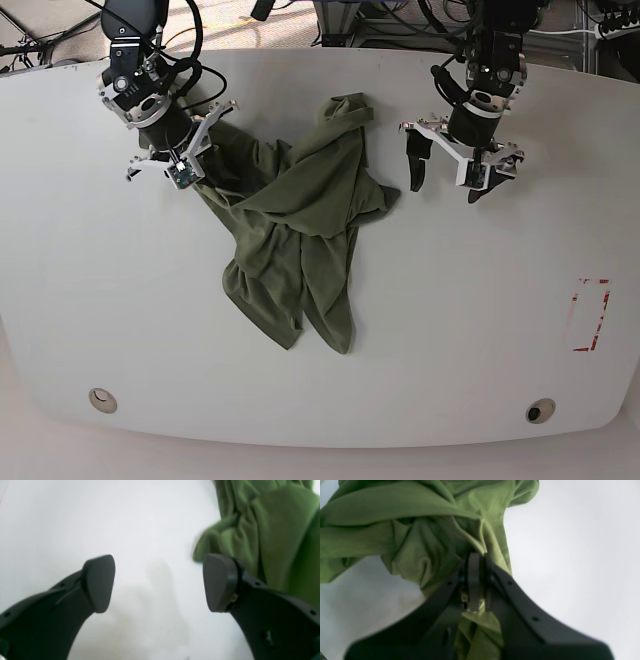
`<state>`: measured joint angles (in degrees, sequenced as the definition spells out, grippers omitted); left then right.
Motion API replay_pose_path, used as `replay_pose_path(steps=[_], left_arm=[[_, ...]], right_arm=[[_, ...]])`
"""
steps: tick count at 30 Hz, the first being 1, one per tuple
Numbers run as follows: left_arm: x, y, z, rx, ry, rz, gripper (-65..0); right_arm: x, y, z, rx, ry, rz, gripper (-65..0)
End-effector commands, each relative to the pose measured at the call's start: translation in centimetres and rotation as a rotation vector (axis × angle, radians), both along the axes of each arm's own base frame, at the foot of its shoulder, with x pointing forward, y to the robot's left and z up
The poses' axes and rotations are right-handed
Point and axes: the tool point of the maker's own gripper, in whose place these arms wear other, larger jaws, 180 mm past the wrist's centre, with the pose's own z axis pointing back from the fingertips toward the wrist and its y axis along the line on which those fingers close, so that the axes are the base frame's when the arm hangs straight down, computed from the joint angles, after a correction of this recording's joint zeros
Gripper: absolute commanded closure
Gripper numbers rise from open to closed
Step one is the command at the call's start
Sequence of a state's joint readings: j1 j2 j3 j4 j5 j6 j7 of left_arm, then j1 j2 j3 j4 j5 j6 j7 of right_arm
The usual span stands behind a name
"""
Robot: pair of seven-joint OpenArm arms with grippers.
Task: Fold the T-shirt properly
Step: 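Lower the left gripper and pinch the shirt fabric near its middle, then lift the shirt with both grippers and pull it apart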
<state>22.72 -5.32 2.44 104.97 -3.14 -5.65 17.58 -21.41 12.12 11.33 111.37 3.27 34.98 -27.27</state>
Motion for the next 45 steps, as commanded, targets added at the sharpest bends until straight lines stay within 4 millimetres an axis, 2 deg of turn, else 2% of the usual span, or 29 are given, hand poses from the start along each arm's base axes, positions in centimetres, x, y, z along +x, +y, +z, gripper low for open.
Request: replay_pose_path(steps=[1,4,7,12,17,21,23,25,26,27,28,31,35,37,41,45], left_arm=[[0.7,-1.0,-0.4,-0.007,0.004,-0.031,-51.2],[1.1,-2.1,-1.1,-0.013,0.018,-0.060,-51.2],[1.8,-3.9,-1.6,-0.023,0.024,-0.122,-51.2],[2.1,-4.3,-3.1,-0.023,0.059,-0.139,-51.2],[3.1,-6.5,-3.9,-0.022,0.070,-0.203,-51.2],[3.9,-6.6,-5.1,-0.013,0.097,-0.207,-51.2],[4.1,-7.4,-5.4,-0.010,0.103,-0.231,-50.4],[4.1,-7.8,-6.0,-0.006,0.117,-0.245,-42.8],[4.1,-8.1,-6.2,-0.005,0.124,-0.253,-36.7],[4.3,-8.1,-6.4,-0.002,0.128,-0.254,-30.3],[4.5,-8.1,-6.7,0.001,0.134,-0.258,-19.3],[4.7,-8.1,-7.1,0.008,0.145,-0.259,0.0],[4.8,-8.0,-7.0,0.005,0.141,-0.257,-0.1],[4.8,-7.9,-6.9,0.009,0.138,-0.257,0.0],[4.6,-8.0,-5.0,0.000,0.088,-0.261,0.0],[4.6,-5.9,-2.3,0.028,0.017,-0.246,0.0]], right_arm=[[0.4,0.3,1.5,0.013,-0.051,0.009,0.0],[-0.3,0.0,1.6,0.001,-0.040,0.001,0.0],[-0.2,-0.7,1.8,-0.021,-0.037,-0.017,0.0],[-0.2,-1.2,2.0,-0.033,-0.038,-0.030,0.0],[-0.4,-2.7,2.2,-0.044,-0.040,-0.069,0.0],[-0.4,-3.0,2.3,-0.047,-0.042,-0.075,0.0],[-0.5,-3.1,2.2,-0.049,-0.038,-0.078,0.0],[-0.6,-3.1,2.1,-0.049,-0.035,-0.079,0.0],[-0.6,-3.1,2.1,-0.049,-0.035,-0.079,0.0],[-0.6,-3.1,2.1,-0.049,-0.035,-0.079,0.0],[-0.6,-3.1,2.1,-0.049,-0.035,-0.079,0.0],[-0.6,-3.1,2.2,-0.048,-0.036,-0.080,0.0],[-0.5,-2.8,2.1,-0.037,-0.039,-0.092,0.0],[-0.4,-3.4,2.3,-0.035,-0.043,-0.111,0.0],[0.2,-3.6,2.7,-0.033,-0.060,-0.118,0.0],[1.8,-3.7,3.8,-0.038,-0.105,-0.121,0.0]])
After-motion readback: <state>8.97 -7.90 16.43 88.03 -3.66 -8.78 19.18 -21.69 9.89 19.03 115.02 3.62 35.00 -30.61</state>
